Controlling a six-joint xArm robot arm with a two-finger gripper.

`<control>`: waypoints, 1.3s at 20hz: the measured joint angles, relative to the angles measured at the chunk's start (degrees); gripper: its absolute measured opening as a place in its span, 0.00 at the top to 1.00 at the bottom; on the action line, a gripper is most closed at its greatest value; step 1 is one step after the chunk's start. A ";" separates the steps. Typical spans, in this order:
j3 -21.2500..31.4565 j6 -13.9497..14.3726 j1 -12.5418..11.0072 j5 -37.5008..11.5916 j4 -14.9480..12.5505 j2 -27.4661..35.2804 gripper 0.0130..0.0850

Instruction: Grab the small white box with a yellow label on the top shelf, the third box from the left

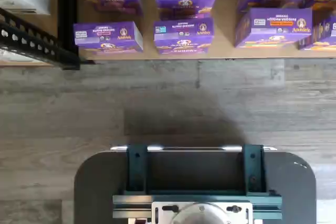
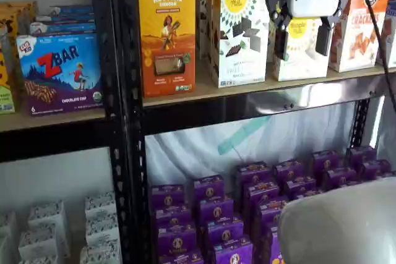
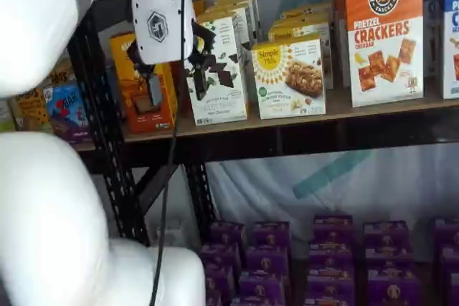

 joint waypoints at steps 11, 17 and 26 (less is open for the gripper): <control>1.81 -2.80 -2.78 -5.91 0.25 -0.60 0.00; 1.34 -7.71 -7.47 -13.87 -0.89 3.66 0.00; -4.71 -15.69 -15.56 -20.14 -0.35 13.61 0.00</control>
